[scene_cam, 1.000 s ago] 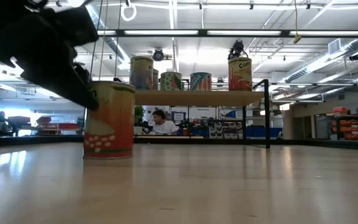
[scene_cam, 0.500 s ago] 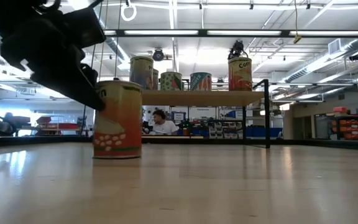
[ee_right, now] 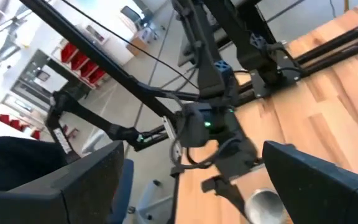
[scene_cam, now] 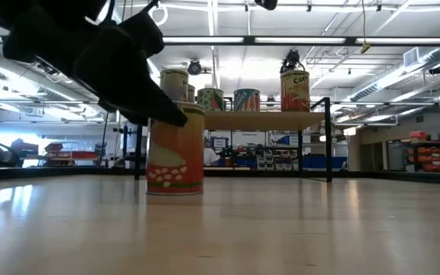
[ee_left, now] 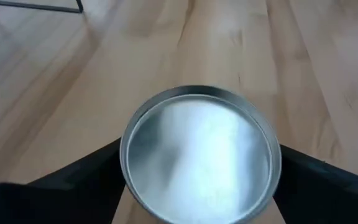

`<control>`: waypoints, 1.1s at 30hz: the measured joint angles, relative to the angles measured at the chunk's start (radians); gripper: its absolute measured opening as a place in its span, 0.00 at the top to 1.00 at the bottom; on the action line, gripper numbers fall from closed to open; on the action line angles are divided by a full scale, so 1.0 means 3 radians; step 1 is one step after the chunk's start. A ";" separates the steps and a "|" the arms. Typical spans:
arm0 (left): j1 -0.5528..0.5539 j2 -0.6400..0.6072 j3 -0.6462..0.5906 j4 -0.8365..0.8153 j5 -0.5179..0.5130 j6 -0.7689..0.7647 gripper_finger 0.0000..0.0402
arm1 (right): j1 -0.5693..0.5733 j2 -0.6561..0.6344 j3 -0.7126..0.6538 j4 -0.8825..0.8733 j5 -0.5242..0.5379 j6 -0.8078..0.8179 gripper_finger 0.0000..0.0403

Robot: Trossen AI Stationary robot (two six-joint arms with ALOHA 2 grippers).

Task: Pick and place cans onto a shelf
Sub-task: Put the corn can on top of the shelf

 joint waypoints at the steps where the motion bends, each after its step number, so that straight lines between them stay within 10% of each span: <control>1: 0.0017 0.0022 -0.0001 0.0047 0.0007 -0.0001 0.13 | 0.0024 0.0000 0.0000 0.0011 0.0008 0.0037 0.03; 12: 0.0177 -0.0052 0.0323 -0.0248 0.0014 -0.0102 0.22 | 0.0088 0.0000 0.0000 0.0180 0.0395 -0.0030 0.03; 24: 0.0204 -0.0450 0.2067 -0.3140 -0.0241 0.0404 0.22 | 0.0030 -0.0006 0.0000 0.0740 -0.0021 -0.1288 0.06; 33: 0.0440 -0.0457 0.2964 -0.4192 -0.0465 0.0794 0.22 | 0.0112 -0.0031 0.0003 0.1214 0.0055 -0.1982 0.05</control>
